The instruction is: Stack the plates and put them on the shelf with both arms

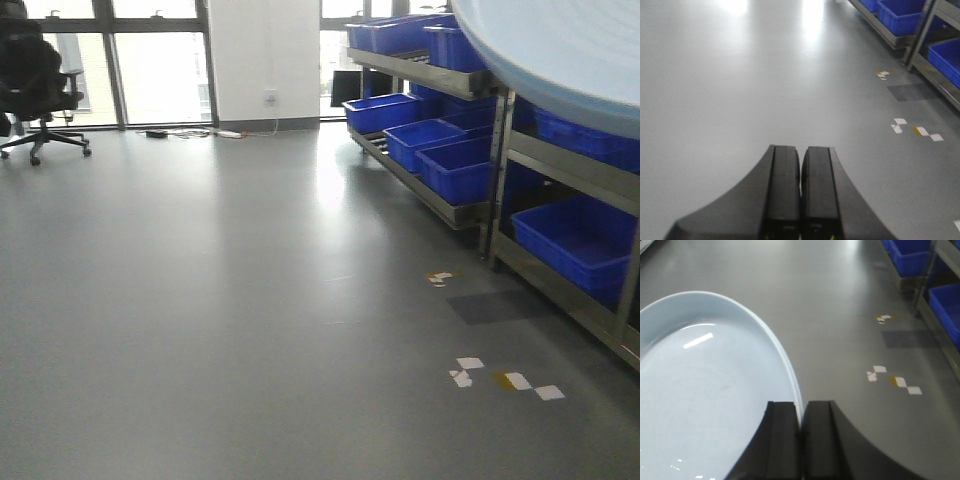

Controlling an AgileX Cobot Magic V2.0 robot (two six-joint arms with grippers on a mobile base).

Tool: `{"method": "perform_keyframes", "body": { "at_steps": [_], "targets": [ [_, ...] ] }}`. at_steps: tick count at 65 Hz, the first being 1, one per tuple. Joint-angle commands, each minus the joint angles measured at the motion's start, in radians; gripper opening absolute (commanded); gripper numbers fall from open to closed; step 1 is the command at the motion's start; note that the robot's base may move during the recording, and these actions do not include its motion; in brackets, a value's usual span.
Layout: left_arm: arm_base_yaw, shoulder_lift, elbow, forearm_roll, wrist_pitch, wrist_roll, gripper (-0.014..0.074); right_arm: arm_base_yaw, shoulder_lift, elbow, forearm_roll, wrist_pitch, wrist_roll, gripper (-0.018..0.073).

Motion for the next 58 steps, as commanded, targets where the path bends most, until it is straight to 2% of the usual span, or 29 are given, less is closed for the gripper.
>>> {"method": "perform_keyframes", "body": {
  "at_steps": [1, 58],
  "targets": [
    [0.002, 0.013, -0.029, 0.008, -0.084, -0.005, 0.0083, -0.008, 0.002, -0.034, -0.009, -0.096, -0.002, 0.0022],
    [0.002, 0.013, -0.029, 0.008, -0.084, -0.005, 0.0083, -0.008, 0.003, -0.034, -0.009, -0.095, -0.002, 0.0022]
  ]
}}
